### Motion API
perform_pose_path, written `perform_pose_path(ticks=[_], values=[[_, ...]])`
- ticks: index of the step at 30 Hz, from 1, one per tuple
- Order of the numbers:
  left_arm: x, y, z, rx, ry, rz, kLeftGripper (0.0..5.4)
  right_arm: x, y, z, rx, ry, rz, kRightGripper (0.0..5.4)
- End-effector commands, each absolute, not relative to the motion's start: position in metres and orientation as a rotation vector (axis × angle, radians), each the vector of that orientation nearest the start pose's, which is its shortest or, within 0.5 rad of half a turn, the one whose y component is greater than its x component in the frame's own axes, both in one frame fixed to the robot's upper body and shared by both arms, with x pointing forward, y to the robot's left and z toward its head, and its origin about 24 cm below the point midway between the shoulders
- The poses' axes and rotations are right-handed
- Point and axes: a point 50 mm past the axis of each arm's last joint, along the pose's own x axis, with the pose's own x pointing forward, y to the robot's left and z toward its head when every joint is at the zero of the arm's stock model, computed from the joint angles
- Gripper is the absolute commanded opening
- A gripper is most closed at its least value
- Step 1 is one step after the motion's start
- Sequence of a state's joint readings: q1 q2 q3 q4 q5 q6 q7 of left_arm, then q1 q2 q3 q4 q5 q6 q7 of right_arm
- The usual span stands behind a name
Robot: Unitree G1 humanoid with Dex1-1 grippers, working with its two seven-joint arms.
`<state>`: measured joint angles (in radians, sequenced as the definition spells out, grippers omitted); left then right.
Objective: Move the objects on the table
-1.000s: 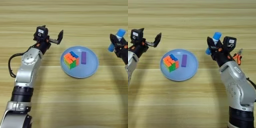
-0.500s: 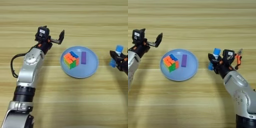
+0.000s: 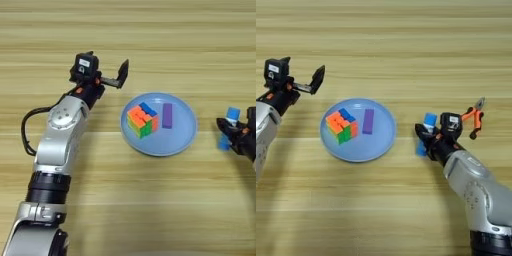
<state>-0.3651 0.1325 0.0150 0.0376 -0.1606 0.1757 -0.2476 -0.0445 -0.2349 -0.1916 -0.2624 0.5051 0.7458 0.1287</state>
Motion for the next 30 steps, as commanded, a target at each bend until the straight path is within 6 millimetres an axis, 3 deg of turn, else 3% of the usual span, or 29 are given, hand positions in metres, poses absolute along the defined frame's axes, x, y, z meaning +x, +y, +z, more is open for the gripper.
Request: perform_pose_path(ticks=[1,30], values=[[0.316,0.139,0.121,0.006,-0.153,-0.331,5.40,0.258,-0.193,0.061,0.245,0.363,0.162,1.40],[0.314,0.140,0.122,0.003,-0.159,-0.322,5.40,0.281,-0.185,0.016,0.221,0.440,0.156,1.40]])
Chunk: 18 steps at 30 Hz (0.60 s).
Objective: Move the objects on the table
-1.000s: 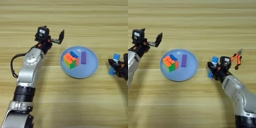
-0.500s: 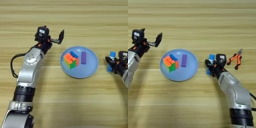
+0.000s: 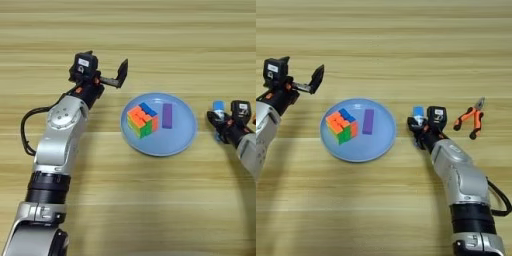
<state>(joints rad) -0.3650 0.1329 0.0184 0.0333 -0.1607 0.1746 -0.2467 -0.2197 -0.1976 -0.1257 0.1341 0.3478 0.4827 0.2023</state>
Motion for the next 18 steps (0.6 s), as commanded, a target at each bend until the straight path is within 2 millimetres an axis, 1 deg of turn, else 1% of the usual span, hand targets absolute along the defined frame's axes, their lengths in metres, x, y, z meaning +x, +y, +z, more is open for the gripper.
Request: perform_pose_path(ticks=[1,6,8,9,12,13,18], values=[[0.3138,0.1403,0.1225,0.003,-0.160,-0.321,5.40,0.2809,-0.1844,0.0153,0.221,0.440,0.157,1.40],[0.3139,0.1408,0.1226,0.004,-0.161,-0.319,5.40,0.2817,-0.1845,0.0150,0.215,0.432,0.153,1.40],[0.3139,0.1408,0.1226,0.004,-0.161,-0.318,5.40,0.2820,-0.1844,0.0163,0.215,0.422,0.152,1.77],[0.3139,0.1409,0.1226,0.004,-0.162,-0.318,5.40,0.2821,-0.1845,0.0169,0.217,0.418,0.150,1.79],[0.3138,0.1409,0.1227,0.004,-0.162,-0.318,5.40,0.2823,-0.1857,0.0178,0.214,0.410,0.145,2.15],[0.3138,0.1410,0.1227,0.004,-0.163,-0.318,5.40,0.2823,-0.1860,0.0183,0.213,0.407,0.143,2.34],[0.3138,0.1415,0.1228,0.004,-0.162,-0.317,5.40,0.2821,-0.1870,0.0207,0.210,0.396,0.138,2.78]])
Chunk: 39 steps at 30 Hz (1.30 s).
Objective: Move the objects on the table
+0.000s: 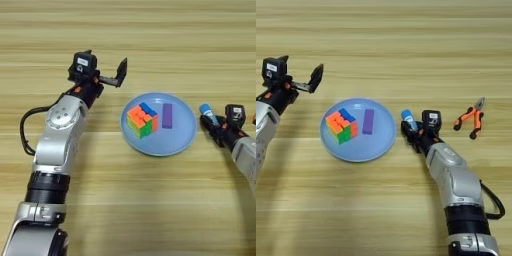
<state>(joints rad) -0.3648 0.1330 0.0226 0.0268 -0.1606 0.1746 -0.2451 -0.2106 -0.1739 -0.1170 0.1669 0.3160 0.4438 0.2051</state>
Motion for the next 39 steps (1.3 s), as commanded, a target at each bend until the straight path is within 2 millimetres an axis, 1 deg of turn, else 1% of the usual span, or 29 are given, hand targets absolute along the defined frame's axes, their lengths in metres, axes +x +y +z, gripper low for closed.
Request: perform_pose_path(ticks=[1,7,11,21,25,27,31,36,39], values=[[0.314,0.142,0.123,0.004,-0.162,-0.317,5.40,0.282,-0.187,0.021,0.210,0.395,0.138,2.92],[0.315,0.142,0.123,0.005,-0.161,-0.318,5.40,0.283,-0.187,0.022,0.211,0.389,0.136,3.44],[0.315,0.143,0.123,0.006,-0.161,-0.318,5.40,0.283,-0.187,0.023,0.213,0.385,0.134,3.89],[0.315,0.142,0.122,0.005,-0.159,-0.320,5.40,0.282,-0.189,0.031,0.200,0.345,0.123,4.87],[0.317,0.144,0.118,-0.011,-0.145,-0.293,5.40,0.282,-0.188,0.034,0.197,0.331,0.125,5.29],[0.319,0.146,0.115,-0.027,-0.134,-0.270,5.40,0.282,-0.188,0.034,0.200,0.327,0.127,5.38],[0.323,0.151,0.112,-0.058,-0.129,-0.218,5.40,0.281,-0.187,0.035,0.202,0.320,0.131,5.38],[0.330,0.166,0.103,-0.105,-0.094,-0.105,5.40,0.281,-0.187,0.036,0.201,0.310,0.131,5.38],[0.332,0.173,0.095,-0.101,-0.061,-0.036,5.40,0.281,-0.187,0.037,0.201,0.305,0.134,5.38]])
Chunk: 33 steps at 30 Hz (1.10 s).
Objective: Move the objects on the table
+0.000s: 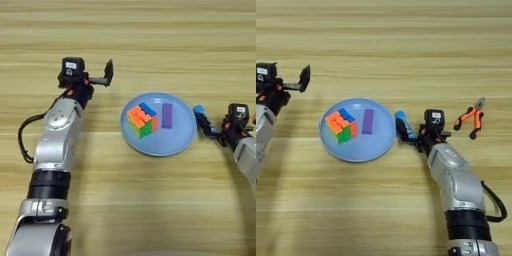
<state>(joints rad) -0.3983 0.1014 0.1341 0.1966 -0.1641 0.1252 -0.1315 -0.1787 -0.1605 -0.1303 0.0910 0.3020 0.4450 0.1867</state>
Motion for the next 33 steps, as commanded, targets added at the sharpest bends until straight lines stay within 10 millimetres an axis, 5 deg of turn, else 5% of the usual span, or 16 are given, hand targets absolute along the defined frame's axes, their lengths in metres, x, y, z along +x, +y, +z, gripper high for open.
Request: perform_pose_path(ticks=[1,17,33], values=[[0.333,0.175,0.093,-0.102,-0.053,-0.018,5.40,0.280,-0.187,0.037,0.201,0.302,0.134,5.38],[0.336,0.189,0.087,-0.015,-0.086,0.105,5.40,0.264,-0.210,0.075,0.061,0.084,-0.015,5.38],[0.335,0.190,0.089,-0.024,-0.101,0.099,5.40,0.242,-0.281,0.070,-0.060,0.125,-0.367,5.38]])
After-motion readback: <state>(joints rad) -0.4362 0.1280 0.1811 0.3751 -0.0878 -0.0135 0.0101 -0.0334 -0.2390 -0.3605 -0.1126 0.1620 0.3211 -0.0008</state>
